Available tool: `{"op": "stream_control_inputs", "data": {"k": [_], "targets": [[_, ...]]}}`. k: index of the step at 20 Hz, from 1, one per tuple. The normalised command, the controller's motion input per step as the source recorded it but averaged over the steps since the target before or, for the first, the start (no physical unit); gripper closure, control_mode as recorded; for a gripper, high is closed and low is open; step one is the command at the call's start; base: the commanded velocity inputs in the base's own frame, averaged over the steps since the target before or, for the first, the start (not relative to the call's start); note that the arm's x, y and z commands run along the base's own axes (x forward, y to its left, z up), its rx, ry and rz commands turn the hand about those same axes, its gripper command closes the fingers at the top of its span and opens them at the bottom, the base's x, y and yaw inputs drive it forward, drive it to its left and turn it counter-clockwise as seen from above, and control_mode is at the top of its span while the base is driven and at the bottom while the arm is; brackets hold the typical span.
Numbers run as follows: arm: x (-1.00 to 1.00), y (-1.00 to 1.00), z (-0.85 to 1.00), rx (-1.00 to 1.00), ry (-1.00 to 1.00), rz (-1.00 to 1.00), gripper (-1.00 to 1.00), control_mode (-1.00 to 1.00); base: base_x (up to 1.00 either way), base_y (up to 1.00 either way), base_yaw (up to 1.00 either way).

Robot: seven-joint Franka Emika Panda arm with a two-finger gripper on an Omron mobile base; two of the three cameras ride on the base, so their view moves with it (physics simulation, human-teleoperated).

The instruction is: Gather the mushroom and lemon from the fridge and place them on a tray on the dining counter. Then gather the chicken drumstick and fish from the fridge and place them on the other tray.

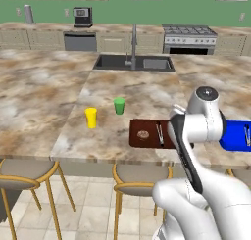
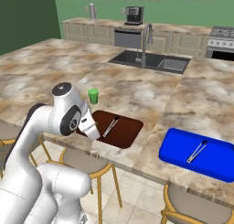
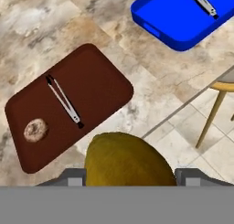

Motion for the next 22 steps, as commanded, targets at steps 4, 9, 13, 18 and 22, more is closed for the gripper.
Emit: {"op": "stream_control_inputs", "data": {"k": [4,9,13,18,22], "targets": [[0.65,-0.35,-0.31,0.01,0.02,0.03,1.0,-1.0,0.0,0.0,0.0],[0.58,-0.22,-0.38,0.0,0.04,0.02,1.0,-1.0,0.0,0.0,0.0],[0.44,-0.12,-0.37,0.01,0.03,0.01,1.0,-1.0,0.0,0.0,0.0],[0.35,-0.07,-0.28,0.01,0.02,0.0,1.0,-1.0,0.0,0.0,0.0],[0.22,-0.02,-0.21,0.0,0.0,0.0,1.0,-1.0,0.0,0.0,0.0]]}}
